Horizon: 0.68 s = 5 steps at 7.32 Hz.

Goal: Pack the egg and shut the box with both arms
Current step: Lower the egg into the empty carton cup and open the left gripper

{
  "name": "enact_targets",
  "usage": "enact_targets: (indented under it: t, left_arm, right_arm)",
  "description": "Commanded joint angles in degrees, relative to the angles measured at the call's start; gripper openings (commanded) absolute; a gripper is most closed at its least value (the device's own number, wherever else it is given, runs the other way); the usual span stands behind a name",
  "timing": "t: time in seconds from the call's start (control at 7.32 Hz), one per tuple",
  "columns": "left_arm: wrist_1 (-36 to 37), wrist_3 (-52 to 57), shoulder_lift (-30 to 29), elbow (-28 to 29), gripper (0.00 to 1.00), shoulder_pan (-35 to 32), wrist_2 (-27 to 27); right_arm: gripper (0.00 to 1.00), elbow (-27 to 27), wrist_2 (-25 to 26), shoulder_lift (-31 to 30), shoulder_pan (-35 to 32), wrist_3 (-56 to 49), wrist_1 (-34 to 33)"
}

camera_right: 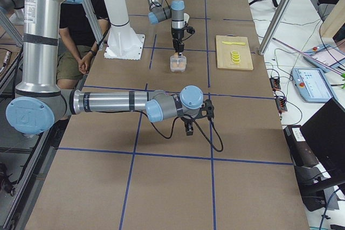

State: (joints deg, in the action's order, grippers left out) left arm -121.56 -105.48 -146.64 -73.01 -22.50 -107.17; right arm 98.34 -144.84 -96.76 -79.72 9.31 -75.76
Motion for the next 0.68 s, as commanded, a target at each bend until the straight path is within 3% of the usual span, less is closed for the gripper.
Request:
enact_targets:
  t: [0.0,0.14,0.27,0.55]
  left_arm:
    - [-0.1,0.1,0.1,-0.1,0.16,0.3,0.0]
    - [-0.1,0.3,0.2,-0.2,0.23,0.3,0.0]
    - [-0.1,0.8,0.4,-0.3,0.42,0.3,0.0]
    - [0.0,0.9,1.0,-0.6,0.55,0.3,0.0]
  right_arm:
    - [1.00,0.0,0.0,0.0,0.0,0.0,0.0]
    - [1.00,0.0,0.0,0.0,0.0,0.0,0.0]
    - [1.00,0.0,0.0,0.0,0.0,0.0,0.0]
    - [1.00,0.4,0.0,0.0,0.0,0.0,0.0]
